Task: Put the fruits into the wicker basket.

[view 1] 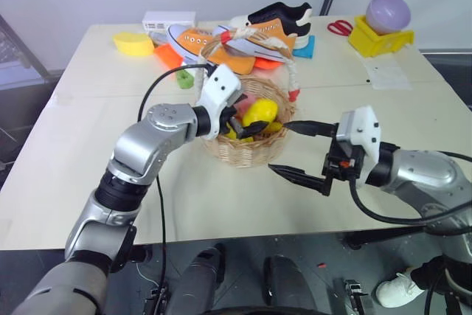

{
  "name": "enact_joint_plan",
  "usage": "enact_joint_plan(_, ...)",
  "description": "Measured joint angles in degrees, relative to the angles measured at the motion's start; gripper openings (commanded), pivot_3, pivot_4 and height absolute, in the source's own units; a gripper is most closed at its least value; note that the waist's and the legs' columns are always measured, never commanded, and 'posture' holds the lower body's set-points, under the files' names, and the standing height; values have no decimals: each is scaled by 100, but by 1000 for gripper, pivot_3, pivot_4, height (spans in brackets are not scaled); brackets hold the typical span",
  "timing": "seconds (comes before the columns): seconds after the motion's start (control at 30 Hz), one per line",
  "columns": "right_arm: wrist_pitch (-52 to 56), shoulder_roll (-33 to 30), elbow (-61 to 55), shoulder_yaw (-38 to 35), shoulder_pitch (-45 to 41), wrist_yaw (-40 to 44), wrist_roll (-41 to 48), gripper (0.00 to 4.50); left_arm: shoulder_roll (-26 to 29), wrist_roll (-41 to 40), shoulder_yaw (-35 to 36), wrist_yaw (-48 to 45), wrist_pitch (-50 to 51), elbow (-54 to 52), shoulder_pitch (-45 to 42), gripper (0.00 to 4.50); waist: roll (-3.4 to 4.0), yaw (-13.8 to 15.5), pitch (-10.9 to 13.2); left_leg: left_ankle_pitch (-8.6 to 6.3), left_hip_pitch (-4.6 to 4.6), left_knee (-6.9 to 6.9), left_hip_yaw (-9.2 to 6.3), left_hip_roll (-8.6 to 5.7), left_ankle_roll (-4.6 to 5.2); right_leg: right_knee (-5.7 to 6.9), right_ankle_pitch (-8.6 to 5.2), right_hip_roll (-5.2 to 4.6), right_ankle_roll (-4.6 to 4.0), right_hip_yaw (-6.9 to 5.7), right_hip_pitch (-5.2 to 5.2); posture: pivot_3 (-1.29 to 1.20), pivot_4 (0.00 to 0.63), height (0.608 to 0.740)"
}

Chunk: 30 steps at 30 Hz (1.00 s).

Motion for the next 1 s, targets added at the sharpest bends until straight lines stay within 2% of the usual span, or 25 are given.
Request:
enact_joint_plan(0.17,-38,309,275,-48,-78,-538,-286,4500,147,-438,678,-615,-399,-319,213,4486,2,-24,-1,0,2,-1,0,0,-1,1,0,0,-1,1,0,0,150,740)
enact_joint_plan(0.37,-274,1014,1428,-37,-405,-1274,-914,4500,675,-1322,2005,-1487,-749,-564,1687,4486,8,-115,-2,4,9,-6,-1,1,-4,9,-4,5,-9,5,-2,0,150,740)
enact_joint_plan(0.47,-489,1493,2016,-23,-804,-1434,-991,4500,749,-1439,2268,-1602,-869,-745,2143,4486,8,-105,-1,5,7,-3,-5,-1,-5,9,-1,5,-5,1,1,0,150,740)
enact_joint_plan(0.6,-831,1735,2582,103,-1213,-1378,-1229,4500,748,-1601,2340,-1568,-956,-1064,2221,4486,8,-85,-2,2,12,-2,-5,-5,-8,8,0,4,-2,1,-1,0,150,740)
enact_joint_plan(0.7,-996,1997,2966,164,-1423,-1333,-1305,3660,730,-1596,2320,-1448,-972,-1130,2279,4500,8,-126,-2,5,11,-5,-4,-5,-7,19,1,5,0,4,-1,0,150,740)
enact_joint_plan(0.83,-1005,2042,3190,166,-1521,-1305,-1352,1751,702,-1588,2177,-1359,-975,-1176,2329,4500,8,-132,-2,6,11,-6,-4,-5,-8,23,2,9,1,4,-4,0,150,740)
enact_joint_plan(0.93,-1007,2046,3170,161,-1517,-1297,-1360,149,675,-1571,2146,-1324,-987,-1176,2327,4500,9,-128,-2,6,11,-6,-4,-5,-8,24,2,10,1,4,-5,0,150,740)
enact_joint_plan(1.0,-1008,2032,3064,132,-1454,-1311,-1387,149,643,-1531,2024,-1299,-1003,-1174,2327,4500,9,-118,-2,6,11,-6,-4,-6,-8,24,2,9,1,4,-4,0,150,740)
